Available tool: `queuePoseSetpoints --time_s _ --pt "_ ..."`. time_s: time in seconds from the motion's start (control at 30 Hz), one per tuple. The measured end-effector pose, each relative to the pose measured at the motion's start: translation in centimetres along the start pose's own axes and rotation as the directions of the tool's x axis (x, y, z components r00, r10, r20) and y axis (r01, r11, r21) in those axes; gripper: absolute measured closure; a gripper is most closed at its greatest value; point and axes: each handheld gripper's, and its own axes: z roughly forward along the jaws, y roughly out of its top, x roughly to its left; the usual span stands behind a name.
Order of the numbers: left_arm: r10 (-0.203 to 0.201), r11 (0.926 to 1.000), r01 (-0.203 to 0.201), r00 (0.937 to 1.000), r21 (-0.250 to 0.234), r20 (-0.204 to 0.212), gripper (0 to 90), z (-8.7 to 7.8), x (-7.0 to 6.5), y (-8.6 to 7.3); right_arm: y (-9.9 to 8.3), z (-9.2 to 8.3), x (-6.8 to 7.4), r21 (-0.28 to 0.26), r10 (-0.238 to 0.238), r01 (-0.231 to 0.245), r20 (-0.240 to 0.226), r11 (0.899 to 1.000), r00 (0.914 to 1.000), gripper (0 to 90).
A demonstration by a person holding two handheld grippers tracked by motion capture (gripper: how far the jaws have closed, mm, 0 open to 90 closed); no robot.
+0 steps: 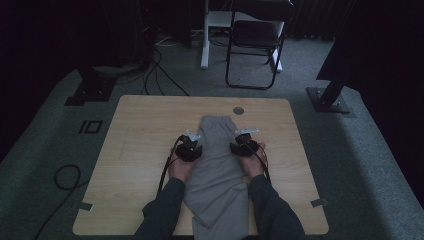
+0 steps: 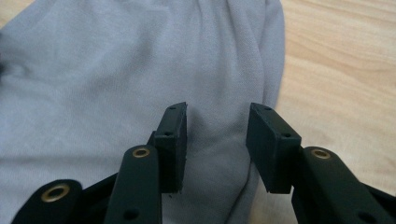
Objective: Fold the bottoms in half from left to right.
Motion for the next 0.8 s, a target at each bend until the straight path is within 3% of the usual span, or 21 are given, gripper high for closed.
queuePoseSetpoints --time_s 0.13,0.2,0.27,0.37,0.4,0.5,0.6,0.8 --pt "0.0 0.9999 0.0 0.9995 -0.016 0.03 70.2 -1.1 0.0 -1.3 -0.9 -0.8 0.2 -0.004 -0.003 0.003 -0.01 1.0 0.9999 58.6" --pt "-0.001 0.9998 0.002 0.9992 -0.018 0.04 70.2 -2.1 -0.2 -2.4 -2.4 -2.2 1.1 -0.009 -0.022 0.022 -0.029 1.0 0.9993 58.6" --pt "0.025 0.9995 -0.024 0.9982 -0.019 0.055 70.2 -3.7 -0.9 -4.0 -3.6 -3.2 1.8 -0.015 -0.044 0.044 -0.046 0.999 0.998 58.6" --pt "0.023 0.9995 -0.022 0.998 -0.021 0.059 70.2 -4.2 -1.1 -4.5 -4.7 -4.2 2.3 -0.023 -0.053 0.052 -0.064 0.998 0.9965 58.6" --pt "0.024 0.9994 -0.022 0.9973 -0.026 0.07 70.2 -5.2 -1.6 -5.6 -4.7 -4.2 2.3 -0.023 -0.053 0.052 -0.064 0.998 0.9965 58.6" --pt "0.033 0.9991 -0.03 0.9966 -0.029 0.076 70.2 -6.4 -2.4 -6.7 -6.5 -5.9 3.1 -0.027 -0.067 0.064 -0.091 0.998 0.9936 58.6" --pt "0.042 0.9987 -0.04 0.9957 -0.032 0.083 70.1 -6.9 -2.8 -7.3 -7.4 -6.8 3.5 -0.035 -0.082 0.079 -0.098 0.996 0.9918 58.6" --pt "0.039 0.9985 -0.035 0.9958 -0.043 0.084 70.0 -7.2 -3.2 -7.7 -7.7 -7.0 3.6 -0.035 -0.077 0.074 -0.098 0.997 0.9922 58.5"
